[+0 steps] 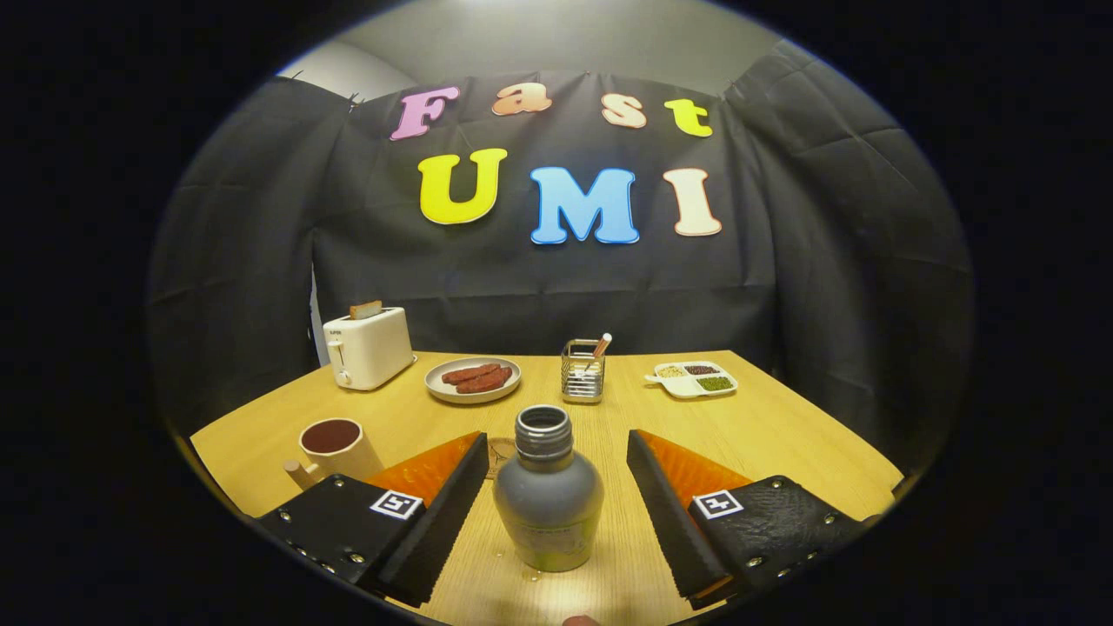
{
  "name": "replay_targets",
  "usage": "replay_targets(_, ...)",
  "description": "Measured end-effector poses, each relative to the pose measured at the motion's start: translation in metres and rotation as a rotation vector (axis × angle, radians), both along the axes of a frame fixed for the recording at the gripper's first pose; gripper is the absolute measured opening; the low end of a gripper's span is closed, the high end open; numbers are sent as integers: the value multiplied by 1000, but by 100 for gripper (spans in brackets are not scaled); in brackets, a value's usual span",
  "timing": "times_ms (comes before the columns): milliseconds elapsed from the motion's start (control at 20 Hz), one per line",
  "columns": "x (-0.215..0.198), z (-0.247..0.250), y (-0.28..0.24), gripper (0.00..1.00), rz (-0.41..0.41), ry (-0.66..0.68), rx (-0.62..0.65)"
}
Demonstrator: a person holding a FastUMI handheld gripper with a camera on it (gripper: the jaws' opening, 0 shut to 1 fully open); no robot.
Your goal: Take the bottle from table, then pour the juice into the cup, finally place the bottle on the coaster
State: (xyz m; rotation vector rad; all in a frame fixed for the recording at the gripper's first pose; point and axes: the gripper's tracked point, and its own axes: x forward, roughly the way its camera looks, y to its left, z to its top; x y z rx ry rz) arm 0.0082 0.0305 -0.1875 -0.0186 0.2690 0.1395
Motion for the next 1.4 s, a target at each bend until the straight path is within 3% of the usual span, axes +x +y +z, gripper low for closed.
replay_targets(700,-4,-75,1,98,-29,152,-3)
replay_targets(1250,-9,-98,3,98,-39,212,2)
replay_targets(1400,-7,-97,5,93,-42,218,6)
